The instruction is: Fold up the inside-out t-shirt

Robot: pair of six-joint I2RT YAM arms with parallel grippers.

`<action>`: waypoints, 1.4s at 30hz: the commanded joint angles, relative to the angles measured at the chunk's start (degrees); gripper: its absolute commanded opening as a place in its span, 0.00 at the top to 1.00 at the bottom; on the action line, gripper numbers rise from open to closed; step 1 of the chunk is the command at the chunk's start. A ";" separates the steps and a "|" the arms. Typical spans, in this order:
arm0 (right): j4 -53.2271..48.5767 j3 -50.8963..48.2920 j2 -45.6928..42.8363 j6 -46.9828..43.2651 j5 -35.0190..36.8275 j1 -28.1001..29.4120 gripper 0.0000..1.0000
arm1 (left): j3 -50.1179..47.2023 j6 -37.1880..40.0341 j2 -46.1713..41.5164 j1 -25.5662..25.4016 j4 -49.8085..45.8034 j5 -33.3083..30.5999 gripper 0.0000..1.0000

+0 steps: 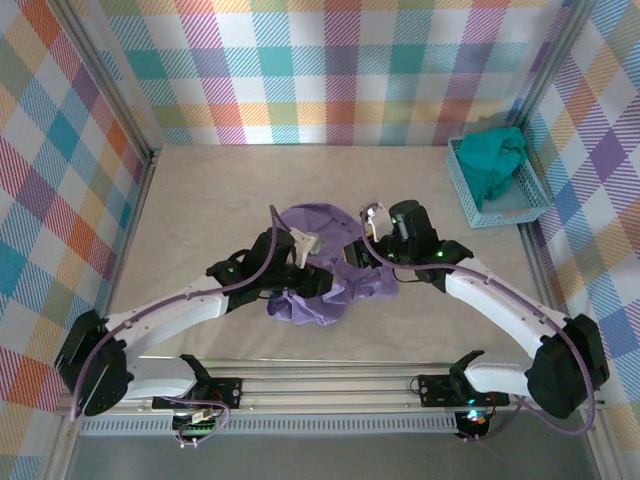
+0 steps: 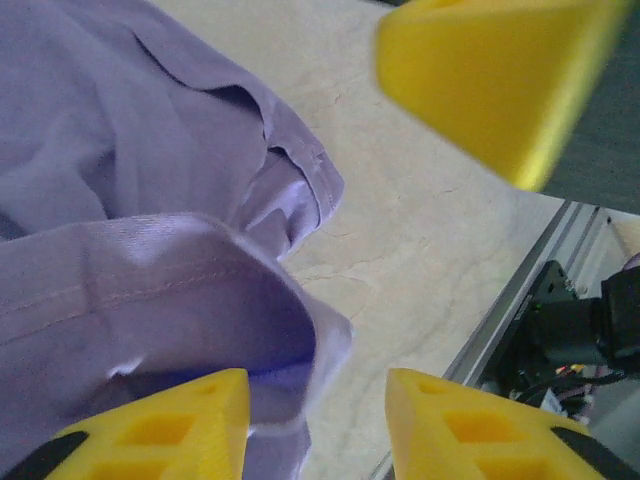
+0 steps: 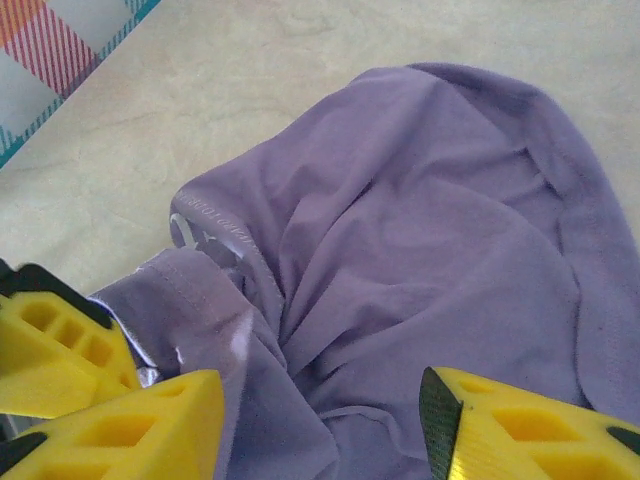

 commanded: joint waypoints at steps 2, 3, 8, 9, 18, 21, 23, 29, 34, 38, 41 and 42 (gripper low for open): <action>-3.49 5.08 4.35 -2.19 -5.32 0.83 0.44 | 0.33 3.50 -8.71 0.78 -7.82 -4.50 0.49; -4.37 6.46 5.86 -2.98 -5.69 1.36 0.44 | 0.06 3.60 -10.66 1.56 -9.33 -5.54 0.47; -10.91 15.30 14.67 -7.55 -4.31 5.18 0.43 | -0.51 0.81 -18.77 5.73 -15.57 -13.86 0.41; -12.59 17.34 16.79 -8.33 -3.97 5.77 0.42 | -0.69 -0.11 -19.94 7.03 -16.11 -14.72 0.40; -22.92 29.15 31.22 -13.28 -14.01 6.59 0.38 | -3.21 -3.09 -24.07 11.66 -16.90 -15.70 0.39; -23.08 29.92 32.49 -15.09 -17.04 6.63 0.48 | -3.39 -3.10 -24.20 11.92 -17.05 -15.39 0.38; -22.72 29.71 32.58 -14.95 -17.67 6.59 0.58 | -3.56 -3.12 -24.22 12.03 -17.03 -15.21 0.38; -22.35 28.82 30.18 -14.74 -16.64 5.91 0.80 | -4.26 -3.80 -23.97 12.36 -16.41 -14.74 0.38; -20.53 25.96 25.11 -14.25 -15.22 3.93 0.94 | -4.54 -4.32 -23.27 12.30 -16.11 -14.49 0.38; -17.99 23.23 20.35 -9.69 -12.49 1.58 0.97 | -4.89 -4.30 -22.50 12.30 -15.23 -11.81 0.37; -16.07 21.98 19.04 -6.72 -10.87 0.20 0.98 | -6.62 -6.19 -21.47 12.30 -12.34 -7.32 0.35; -15.70 21.98 19.24 -5.81 -10.46 0.00 0.98 | -7.50 -7.50 -20.74 12.28 -10.95 -5.49 0.34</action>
